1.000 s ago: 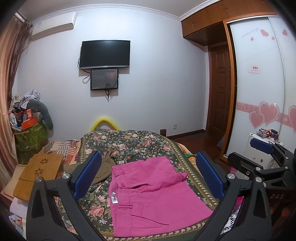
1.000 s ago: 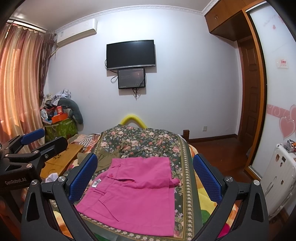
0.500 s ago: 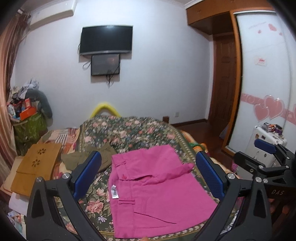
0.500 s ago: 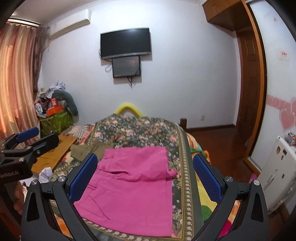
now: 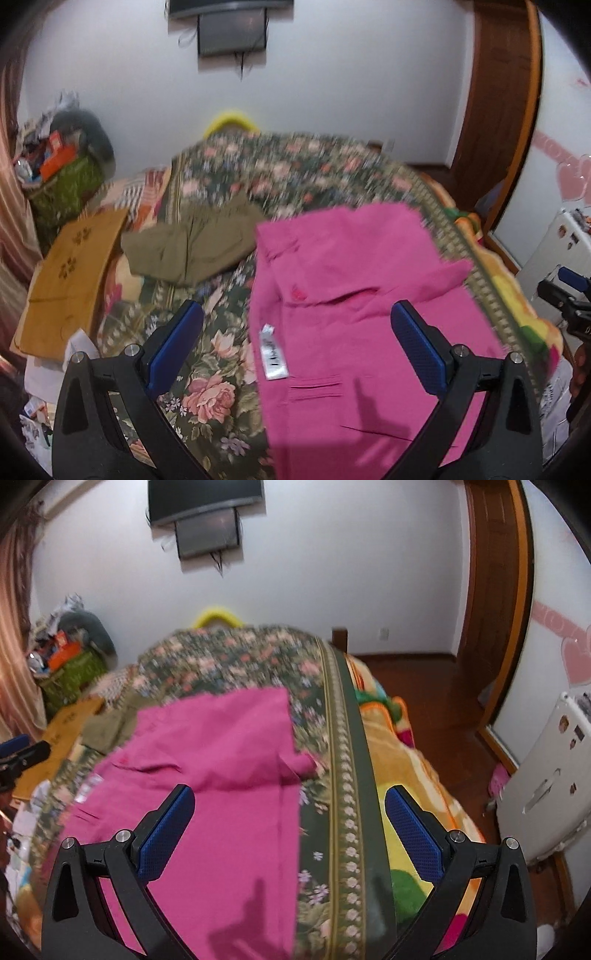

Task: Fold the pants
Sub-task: 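Lower both grippers onto the pink trousers' leg edges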

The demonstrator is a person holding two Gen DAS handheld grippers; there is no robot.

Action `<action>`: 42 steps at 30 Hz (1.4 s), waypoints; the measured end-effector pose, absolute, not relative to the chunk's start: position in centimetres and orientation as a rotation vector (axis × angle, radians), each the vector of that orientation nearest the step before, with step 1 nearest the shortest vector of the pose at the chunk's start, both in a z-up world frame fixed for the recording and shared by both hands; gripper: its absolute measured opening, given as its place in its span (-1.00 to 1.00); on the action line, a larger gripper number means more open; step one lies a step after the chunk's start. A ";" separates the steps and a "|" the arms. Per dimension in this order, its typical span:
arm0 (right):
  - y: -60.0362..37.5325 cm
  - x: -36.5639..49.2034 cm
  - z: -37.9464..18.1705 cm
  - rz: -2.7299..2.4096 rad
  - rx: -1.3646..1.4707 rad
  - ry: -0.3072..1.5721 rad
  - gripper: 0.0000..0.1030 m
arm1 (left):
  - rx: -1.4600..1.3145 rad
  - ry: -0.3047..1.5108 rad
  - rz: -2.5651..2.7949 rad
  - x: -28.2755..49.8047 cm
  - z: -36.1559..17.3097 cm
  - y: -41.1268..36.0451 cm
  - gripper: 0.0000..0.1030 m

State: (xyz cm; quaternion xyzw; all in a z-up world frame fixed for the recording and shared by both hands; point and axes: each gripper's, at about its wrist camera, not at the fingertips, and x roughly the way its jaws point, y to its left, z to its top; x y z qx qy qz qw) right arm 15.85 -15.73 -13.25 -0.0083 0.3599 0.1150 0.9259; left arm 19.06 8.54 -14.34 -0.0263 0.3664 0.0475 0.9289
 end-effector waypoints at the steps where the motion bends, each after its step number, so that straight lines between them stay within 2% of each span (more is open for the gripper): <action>1: -15.9 16.5 -13.9 0.240 -0.013 0.759 0.99 | -0.059 0.780 0.095 19.8 -15.4 9.2 1.00; 4: -15.9 18.4 -15.6 0.265 0.009 0.827 0.98 | -0.076 0.846 0.084 21.4 -17.5 10.3 0.93; 8: -15.5 20.4 -17.6 0.309 0.021 0.887 0.95 | -0.105 0.967 0.055 23.6 -20.3 11.2 0.53; 9: -15.3 20.9 -18.1 0.320 0.014 0.892 0.91 | -0.113 0.982 0.046 23.9 -20.8 11.3 0.50; 12: -14.4 22.6 -19.0 0.350 -0.017 0.915 0.69 | -0.125 1.031 0.018 25.1 -22.3 11.5 0.20; 15: -13.7 23.9 -19.3 0.370 -0.050 0.907 0.52 | -0.120 1.041 0.012 25.9 -22.9 11.4 0.12; 17: -13.3 24.7 -19.2 0.380 -0.064 0.887 0.40 | -0.143 1.052 -0.026 26.4 -23.2 11.5 -0.24; 19: -13.1 25.5 -19.1 0.394 -0.067 0.875 0.29 | -0.149 1.064 -0.032 26.8 -23.4 11.4 -0.29; 20: -12.9 25.8 -19.1 0.408 -0.068 0.870 0.13 | -0.147 1.062 -0.033 26.9 -23.4 11.5 -0.29; 24: -12.1 26.9 -19.9 0.455 -0.069 0.892 -0.23 | -0.131 1.062 -0.061 27.1 -23.7 11.2 -0.30; 25: -11.9 27.1 -20.3 0.466 -0.065 0.904 -0.37 | -0.135 1.068 -0.071 27.2 -23.8 11.1 -0.30; 27: -11.7 27.2 -21.0 0.470 -0.070 0.932 -0.52 | -0.141 1.090 -0.088 27.2 -24.3 10.9 -0.30; 28: -11.6 27.2 -21.2 0.466 -0.076 0.937 -0.75 | -0.145 1.097 -0.086 27.3 -24.6 10.9 -0.30; 29: -11.6 27.1 -21.4 0.462 -0.080 0.937 -0.81 | -0.166 1.098 -0.087 27.3 -24.7 11.1 -0.30; 31: -11.8 27.0 -21.3 0.464 -0.072 0.921 -0.83 | -0.217 1.104 -0.088 27.5 -24.8 11.6 -0.30; 32: -11.9 26.9 -21.2 0.464 -0.069 0.912 -0.85 | -0.229 1.105 -0.087 27.6 -24.9 11.7 -0.37; 33: -12.0 26.8 -21.0 0.463 -0.068 0.905 -0.86 | -0.234 1.104 -0.077 27.5 -24.9 11.8 -0.51; 34: -12.1 26.7 -20.7 0.461 -0.069 0.893 -0.87 | -0.207 1.098 -0.045 27.5 -24.8 11.8 -0.86; 42: -11.8 27.1 -20.3 0.436 -0.086 0.874 -0.89 | -0.040 1.052 0.046 27.0 -25.0 10.4 -0.84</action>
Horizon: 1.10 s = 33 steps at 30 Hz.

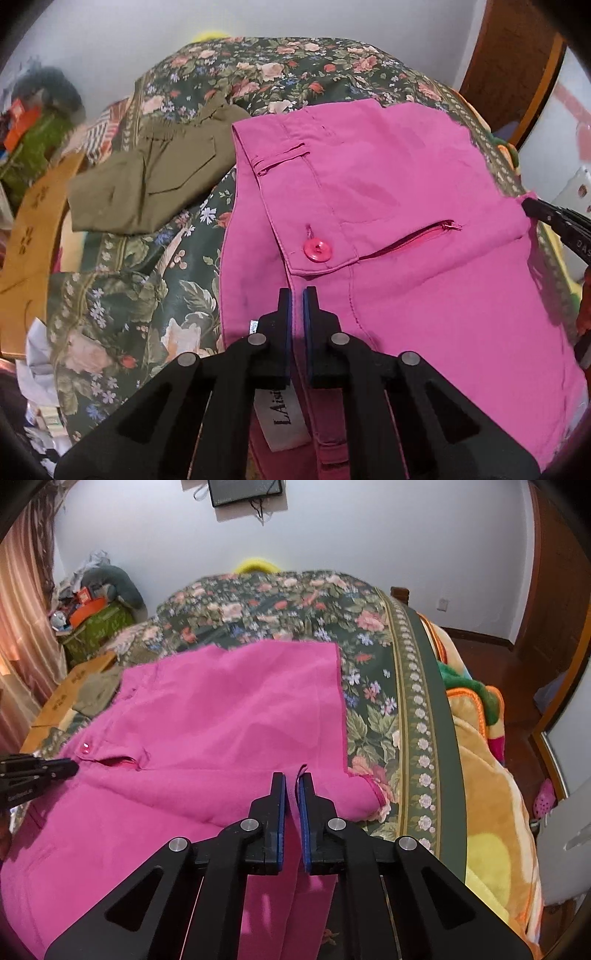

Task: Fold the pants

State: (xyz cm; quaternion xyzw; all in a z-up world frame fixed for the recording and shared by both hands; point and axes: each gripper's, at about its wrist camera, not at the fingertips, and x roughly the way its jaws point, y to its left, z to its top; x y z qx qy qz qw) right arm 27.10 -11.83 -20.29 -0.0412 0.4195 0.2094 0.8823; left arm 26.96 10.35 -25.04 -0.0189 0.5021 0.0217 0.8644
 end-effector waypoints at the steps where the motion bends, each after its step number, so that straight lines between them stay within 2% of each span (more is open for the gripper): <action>1: -11.7 27.2 -20.8 0.432 -0.089 0.889 -0.89 | -0.046 1.053 0.044 26.9 -25.0 10.5 -0.79; 4: -11.2 27.6 -21.7 0.430 -0.116 0.930 -0.86 | -0.086 1.073 0.020 26.9 -24.8 11.6 -0.66; 10: -12.5 27.0 -19.0 0.420 -0.128 0.890 -0.69 | -0.069 1.063 -0.012 27.0 -22.6 11.7 -0.65; 12: -13.3 27.0 -18.2 0.395 -0.137 0.882 -0.55 | -0.072 1.048 -0.013 27.6 -22.0 11.8 -0.57; 14: -14.1 27.4 -17.8 0.383 -0.116 0.900 -0.37 | -0.090 1.043 -0.004 28.4 -21.8 12.2 -0.35; 20: -16.0 28.5 -17.9 0.329 -0.063 0.926 -0.35 | -0.201 1.100 0.015 31.9 -23.7 13.9 -0.32; 27: -15.0 29.4 -21.8 0.368 -0.017 1.040 -0.35 | -0.294 1.136 -0.049 33.2 -25.5 13.7 -0.32; 28: -14.7 29.5 -22.4 0.369 -0.017 1.049 -0.35 | -0.285 1.132 -0.047 33.3 -25.5 13.6 -0.34; 31: -14.5 29.4 -23.5 0.364 -0.003 1.044 -0.36 | -0.226 1.110 -0.024 33.2 -25.2 13.2 -0.60; 32: -14.7 29.4 -23.6 0.365 0.007 1.039 -0.44 | -0.202 1.097 -0.010 33.1 -25.0 13.1 -0.79; 33: -14.8 29.4 -23.6 0.370 0.010 1.036 -0.52 | -0.180 1.086 0.006 33.2 -24.9 13.2 -0.82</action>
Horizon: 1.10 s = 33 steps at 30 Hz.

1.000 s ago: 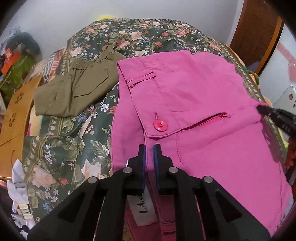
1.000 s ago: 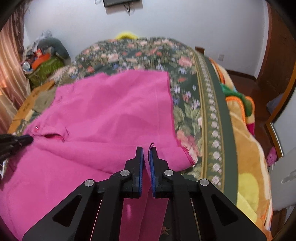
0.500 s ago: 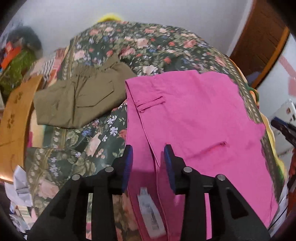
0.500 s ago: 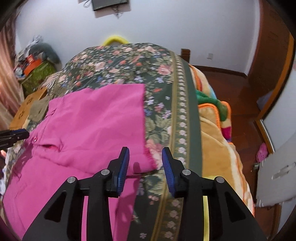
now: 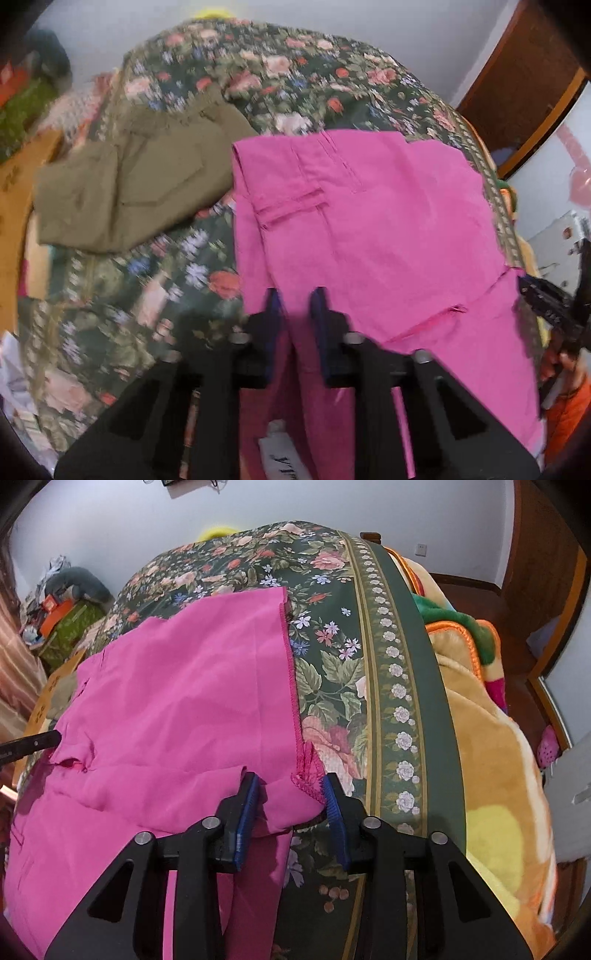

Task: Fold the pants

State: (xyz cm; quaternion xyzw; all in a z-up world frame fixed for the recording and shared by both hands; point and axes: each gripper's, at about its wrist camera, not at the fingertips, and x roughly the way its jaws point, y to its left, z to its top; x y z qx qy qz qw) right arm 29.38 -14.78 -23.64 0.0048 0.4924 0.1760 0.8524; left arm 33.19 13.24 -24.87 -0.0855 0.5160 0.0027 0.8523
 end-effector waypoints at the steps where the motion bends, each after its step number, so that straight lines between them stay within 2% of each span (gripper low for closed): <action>1: -14.8 29.4 -23.7 0.373 0.003 1.036 -0.66 | -0.140 1.069 0.033 33.2 -24.7 13.2 -0.87; 5: -14.2 29.2 -23.6 0.369 -0.064 1.034 -0.81 | -0.104 1.070 0.090 33.1 -25.4 14.1 -0.98; 10: -14.8 28.6 -23.6 0.357 -0.070 1.032 -0.82 | -0.141 1.098 0.134 32.1 -27.1 16.1 -0.99; 15: -14.2 28.8 -23.4 0.352 -0.116 1.047 -0.82 | -0.178 1.077 0.078 30.8 -24.8 16.7 -0.95; 16: -14.0 28.8 -23.2 0.351 -0.131 1.049 -0.82 | -0.188 1.069 0.057 30.7 -24.1 16.7 -0.85; 18: -14.0 28.6 -23.2 0.350 -0.140 1.048 -0.82 | -0.215 1.048 0.021 30.6 -22.8 16.4 -0.52; 19: -14.0 28.6 -23.2 0.348 -0.135 1.047 -0.81 | -0.233 1.023 0.007 30.6 -22.1 16.3 -0.19; 20: -14.2 28.5 -23.3 0.344 -0.124 1.046 -0.80 | -0.238 1.011 0.000 30.7 -21.7 16.2 0.06; 21: -14.3 28.5 -23.3 0.340 -0.113 1.046 -0.79 | -0.240 0.996 -0.012 30.9 -21.4 15.9 0.09; 26: -14.6 28.4 -23.4 0.337 -0.078 1.044 -0.76 | -0.256 1.103 -0.050 33.4 -23.7 14.5 0.06; 27: -14.7 28.4 -23.4 0.339 -0.075 1.043 -0.76 | -0.253 1.140 -0.046 34.0 -24.7 14.3 -0.02; 28: -14.7 28.3 -23.4 0.340 -0.074 1.041 -0.76 | -0.245 1.169 -0.035 34.4 -25.7 14.1 -0.23; 30: -14.7 28.2 -23.5 0.343 -0.078 1.035 -0.76 | -0.254 1.145 -0.025 34.6 -26.0 14.0 -0.40; 31: -14.7 28.1 -23.5 0.345 -0.082 1.030 -0.76 | -0.235 1.132 -0.012 34.8 -25.9 13.7 -0.57; 33: -14.5 28.0 -23.6 0.346 -0.094 1.026 -0.76 | -0.191 1.120 0.015 34.9 -25.7 13.1 -0.67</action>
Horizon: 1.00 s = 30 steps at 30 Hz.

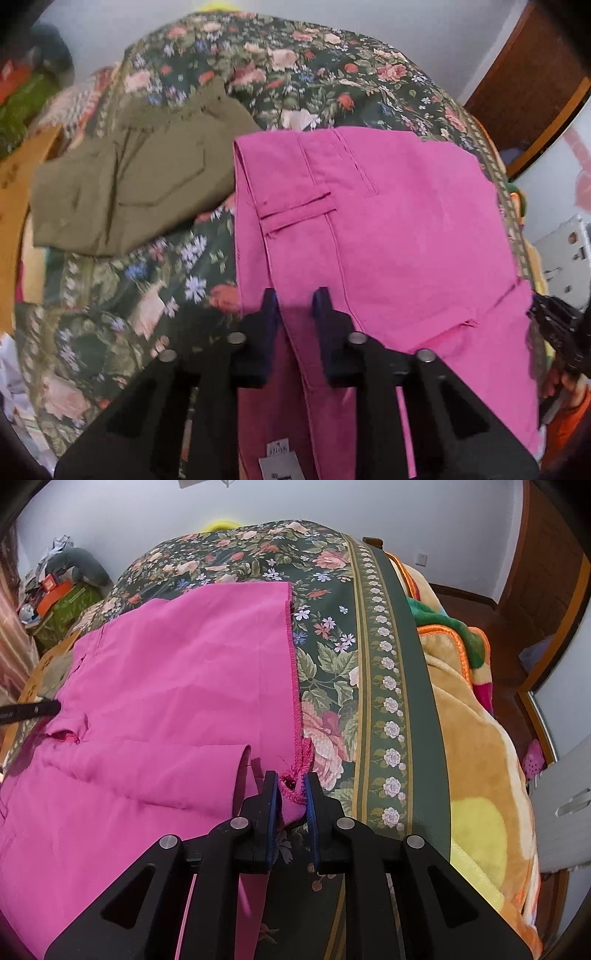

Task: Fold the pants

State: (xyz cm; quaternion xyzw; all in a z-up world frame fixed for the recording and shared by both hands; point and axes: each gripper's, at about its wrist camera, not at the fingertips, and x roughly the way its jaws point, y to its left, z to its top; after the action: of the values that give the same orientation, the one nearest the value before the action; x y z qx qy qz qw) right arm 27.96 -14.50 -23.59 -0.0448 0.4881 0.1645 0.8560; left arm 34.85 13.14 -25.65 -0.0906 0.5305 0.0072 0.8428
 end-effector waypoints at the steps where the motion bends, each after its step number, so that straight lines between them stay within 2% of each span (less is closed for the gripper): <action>1: -14.5 28.0 -23.6 0.346 -0.099 1.025 -0.76 | -0.153 1.115 0.031 34.8 -25.6 12.7 -0.70; 4: -14.4 28.0 -23.6 0.343 -0.102 1.027 -0.76 | -0.049 1.089 0.088 34.4 -25.5 12.0 -0.86; 11: -14.0 28.0 -23.5 0.327 -0.142 1.034 -0.76 | -0.167 1.116 0.063 34.6 -26.2 14.3 -0.85; 16: -13.8 27.8 -22.2 0.318 -0.220 1.021 -0.76 | -0.156 1.068 0.018 33.7 -24.1 14.3 -0.83; 18: -13.9 27.9 -21.5 0.304 -0.242 1.001 -0.68 | -0.163 1.044 0.015 33.8 -23.3 14.7 -0.80; 19: -14.0 28.1 -21.0 0.301 -0.244 0.987 -0.59 | -0.170 1.030 0.015 34.0 -22.8 15.0 -0.73; 21: -14.0 28.5 -19.9 0.303 -0.233 0.950 -0.44 | -0.173 1.007 0.023 34.5 -22.0 15.6 -0.43; 23: -13.8 29.1 -18.9 0.302 -0.232 0.910 -0.12 | -0.157 0.958 0.043 35.2 -21.2 16.2 0.06; 25: -13.3 29.7 -18.0 0.304 -0.239 0.866 0.07 | -0.136 0.915 0.068 35.9 -20.7 16.8 0.13; 30: -11.7 32.5 -17.3 0.337 -0.263 0.818 0.08 | -0.139 0.914 0.061 39.1 -21.0 18.3 0.13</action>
State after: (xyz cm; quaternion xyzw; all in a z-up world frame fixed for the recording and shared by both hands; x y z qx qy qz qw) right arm 32.54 -11.75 -17.34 -0.1267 0.3945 0.1626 0.8955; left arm 39.06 18.33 -21.01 -0.0670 0.4409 0.0295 0.8946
